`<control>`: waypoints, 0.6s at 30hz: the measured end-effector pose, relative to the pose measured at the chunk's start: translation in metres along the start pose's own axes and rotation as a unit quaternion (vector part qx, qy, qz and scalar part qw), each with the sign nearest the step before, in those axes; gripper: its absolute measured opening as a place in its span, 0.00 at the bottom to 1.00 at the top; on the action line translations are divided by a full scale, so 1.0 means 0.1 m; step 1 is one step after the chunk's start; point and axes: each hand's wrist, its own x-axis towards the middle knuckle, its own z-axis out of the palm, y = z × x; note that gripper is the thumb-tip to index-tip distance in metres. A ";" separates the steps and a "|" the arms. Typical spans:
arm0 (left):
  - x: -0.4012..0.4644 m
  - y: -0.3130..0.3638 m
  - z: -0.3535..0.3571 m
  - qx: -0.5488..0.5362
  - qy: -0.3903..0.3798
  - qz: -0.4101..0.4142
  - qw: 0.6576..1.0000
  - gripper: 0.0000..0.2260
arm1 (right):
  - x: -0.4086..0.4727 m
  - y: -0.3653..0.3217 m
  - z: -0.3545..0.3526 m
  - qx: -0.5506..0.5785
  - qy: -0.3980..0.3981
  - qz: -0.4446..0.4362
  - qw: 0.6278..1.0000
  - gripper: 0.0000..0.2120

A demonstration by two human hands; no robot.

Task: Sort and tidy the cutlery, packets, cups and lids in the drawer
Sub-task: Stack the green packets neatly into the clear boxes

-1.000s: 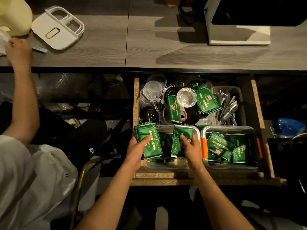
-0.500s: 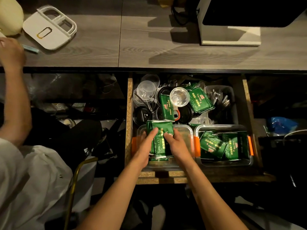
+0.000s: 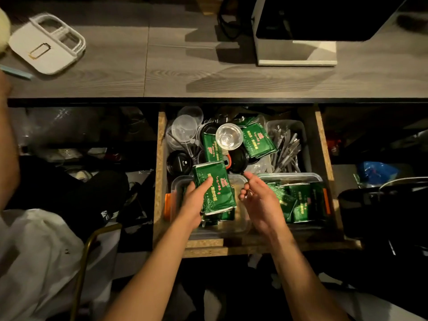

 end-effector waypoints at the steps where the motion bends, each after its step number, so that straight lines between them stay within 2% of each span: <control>1: -0.01 -0.03 0.11 0.004 -0.001 -0.005 1.000 0.18 | -0.01 -0.07 -0.01 0.012 -0.010 0.004 1.000 0.14; 5: -0.04 -0.16 0.54 -0.021 -0.053 -0.030 0.998 0.11 | 0.03 -0.30 -0.12 -0.052 0.012 -0.006 0.999 0.13; 7: 0.00 -0.26 0.78 0.011 -0.042 -0.018 0.999 0.12 | 0.06 -0.43 -0.23 -0.096 0.035 -0.025 0.994 0.13; 8: 0.01 -0.30 0.89 0.048 -0.028 0.001 0.998 0.16 | 0.08 -0.49 -0.30 -0.114 0.049 -0.027 0.992 0.13; 10: 0.07 -0.39 1.05 0.100 -0.008 0.026 0.995 0.29 | 0.13 -0.63 -0.44 -0.124 0.077 0.001 0.989 0.13; 13: 0.38 -0.64 1.09 0.070 0.030 -0.009 0.997 0.49 | 0.30 -0.82 -0.65 -0.093 0.110 0.045 0.988 0.13; 16: 0.45 -0.63 1.14 0.002 0.042 -0.045 0.998 0.53 | 0.58 -1.02 -0.85 -0.104 0.181 0.037 0.977 0.05; 18: 0.39 -0.54 1.18 -0.036 0.041 -0.042 0.998 0.54 | 0.78 -1.18 -0.91 -0.093 0.186 -0.006 0.978 0.05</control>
